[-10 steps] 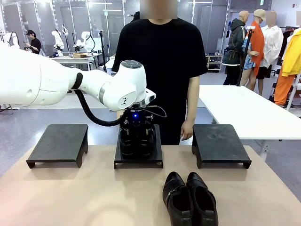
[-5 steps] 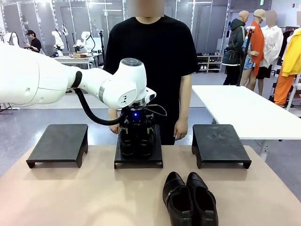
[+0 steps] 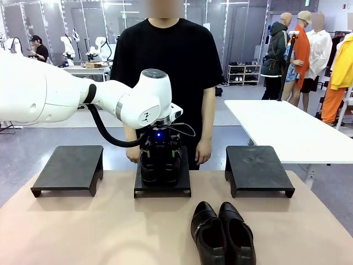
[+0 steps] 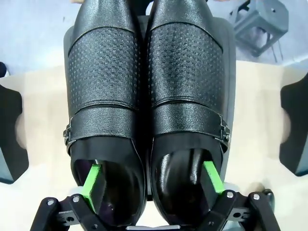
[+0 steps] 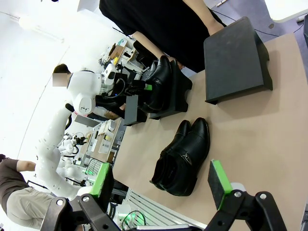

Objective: Place the shoes on the stand as instructed by the person.
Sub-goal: Pick up another pair of Shoes and place it on the Shoes Stand indicated by the person.

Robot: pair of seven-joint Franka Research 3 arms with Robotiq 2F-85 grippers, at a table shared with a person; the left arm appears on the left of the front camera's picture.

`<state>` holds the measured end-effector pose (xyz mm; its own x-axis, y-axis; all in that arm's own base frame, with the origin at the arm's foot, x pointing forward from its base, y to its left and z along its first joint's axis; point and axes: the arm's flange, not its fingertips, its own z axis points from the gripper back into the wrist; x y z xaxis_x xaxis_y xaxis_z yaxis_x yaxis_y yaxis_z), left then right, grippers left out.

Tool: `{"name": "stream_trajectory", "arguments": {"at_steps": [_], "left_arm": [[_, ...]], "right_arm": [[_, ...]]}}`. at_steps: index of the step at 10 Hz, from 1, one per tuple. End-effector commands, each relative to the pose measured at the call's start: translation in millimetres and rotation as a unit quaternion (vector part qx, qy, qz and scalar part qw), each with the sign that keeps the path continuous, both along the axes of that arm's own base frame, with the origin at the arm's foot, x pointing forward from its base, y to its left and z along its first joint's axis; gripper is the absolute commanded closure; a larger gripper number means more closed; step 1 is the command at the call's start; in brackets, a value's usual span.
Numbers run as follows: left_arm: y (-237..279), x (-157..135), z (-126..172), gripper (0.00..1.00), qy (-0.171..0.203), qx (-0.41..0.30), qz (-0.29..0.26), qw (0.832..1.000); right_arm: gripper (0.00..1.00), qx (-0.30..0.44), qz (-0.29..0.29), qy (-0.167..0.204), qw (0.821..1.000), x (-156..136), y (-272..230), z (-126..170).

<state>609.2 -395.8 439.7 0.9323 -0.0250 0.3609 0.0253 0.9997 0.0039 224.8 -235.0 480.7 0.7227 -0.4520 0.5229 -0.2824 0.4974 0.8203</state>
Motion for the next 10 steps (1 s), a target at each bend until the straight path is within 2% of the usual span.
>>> {"name": "stream_trajectory", "arguments": {"at_steps": [1, 7, 8, 10], "left_arm": [[0, 2, 0, 0.0, -0.005, -0.003, -0.001, 1.0], [0, 0, 0, 0.0, 0.0, 0.0, 0.0, 1.0], [11, -4, 17, 0.0, 0.023, -0.005, -0.016, 1.0], [55, -31, 70, 0.0, 0.063, -0.097, -0.029, 0.993]], "right_arm": [[0.0, -0.001, 0.002, -0.013, 1.0, 0, -1, 0], [0.0, -0.001, 0.002, -0.013, 1.0, 0, -1, 0], [0.0, -0.001, 0.002, -0.013, 1.0, 0, -1, 0], [0.0, -0.001, 0.002, -0.013, 1.0, 0, -1, 0]]}}
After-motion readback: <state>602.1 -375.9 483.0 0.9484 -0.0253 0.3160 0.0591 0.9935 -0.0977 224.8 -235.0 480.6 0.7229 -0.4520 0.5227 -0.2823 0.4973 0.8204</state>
